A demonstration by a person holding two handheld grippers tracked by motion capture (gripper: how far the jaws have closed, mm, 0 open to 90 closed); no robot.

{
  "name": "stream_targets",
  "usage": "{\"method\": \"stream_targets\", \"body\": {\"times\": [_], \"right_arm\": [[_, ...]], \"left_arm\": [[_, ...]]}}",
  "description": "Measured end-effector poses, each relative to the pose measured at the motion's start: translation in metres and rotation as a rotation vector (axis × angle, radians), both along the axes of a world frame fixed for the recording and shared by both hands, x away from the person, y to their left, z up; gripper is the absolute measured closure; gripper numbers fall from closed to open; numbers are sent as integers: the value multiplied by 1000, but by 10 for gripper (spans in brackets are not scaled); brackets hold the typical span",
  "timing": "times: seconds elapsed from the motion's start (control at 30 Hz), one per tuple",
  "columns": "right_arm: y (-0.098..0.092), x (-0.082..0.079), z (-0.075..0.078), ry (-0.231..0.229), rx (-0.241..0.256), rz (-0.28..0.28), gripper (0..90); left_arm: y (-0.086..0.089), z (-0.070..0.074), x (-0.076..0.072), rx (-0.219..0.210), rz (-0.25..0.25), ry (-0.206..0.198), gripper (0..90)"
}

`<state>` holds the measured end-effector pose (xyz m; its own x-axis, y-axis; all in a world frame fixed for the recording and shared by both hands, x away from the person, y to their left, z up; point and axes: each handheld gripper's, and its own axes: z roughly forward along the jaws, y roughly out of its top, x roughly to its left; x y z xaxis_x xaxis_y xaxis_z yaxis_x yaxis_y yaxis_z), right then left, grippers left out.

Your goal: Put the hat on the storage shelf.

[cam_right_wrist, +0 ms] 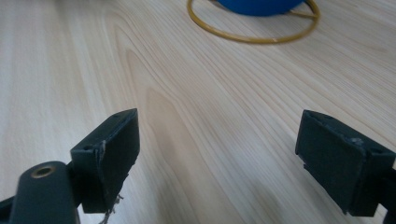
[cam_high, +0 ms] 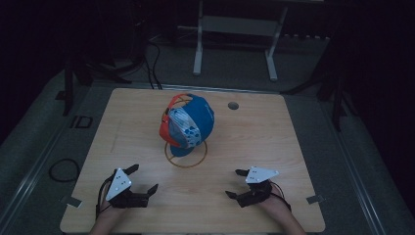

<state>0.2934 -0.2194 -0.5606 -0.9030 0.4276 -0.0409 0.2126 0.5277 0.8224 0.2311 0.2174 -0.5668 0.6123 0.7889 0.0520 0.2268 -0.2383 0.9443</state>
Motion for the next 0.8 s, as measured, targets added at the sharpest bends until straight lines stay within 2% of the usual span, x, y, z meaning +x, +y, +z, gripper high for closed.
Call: {"method": "stream_targets", "body": {"times": [0.13, 0.17, 0.33, 0.57, 0.7, 0.8], "right_arm": [[-7, 3, -1, -2, -15, 0, 137], [-12, 6, -2, 11, -12, 1, 137], [-19, 9, -3, 17, 4, -7, 137], [-27, 13, -3, 22, 30, -45, 138], [-34, 18, -2, 27, 57, -92, 139], [-35, 20, -4, 27, 50, -104, 139]], "left_arm": [[1, 0, -1, 3, 5, -6, 30], [1, 0, 0, 4, 11, -4, 30], [2, -1, 0, 8, 12, -2, 30], [2, -1, -1, 12, 20, -5, 31], [3, -1, 0, 12, 25, -3, 31], [3, -1, 0, 13, 23, -3, 31]]}}
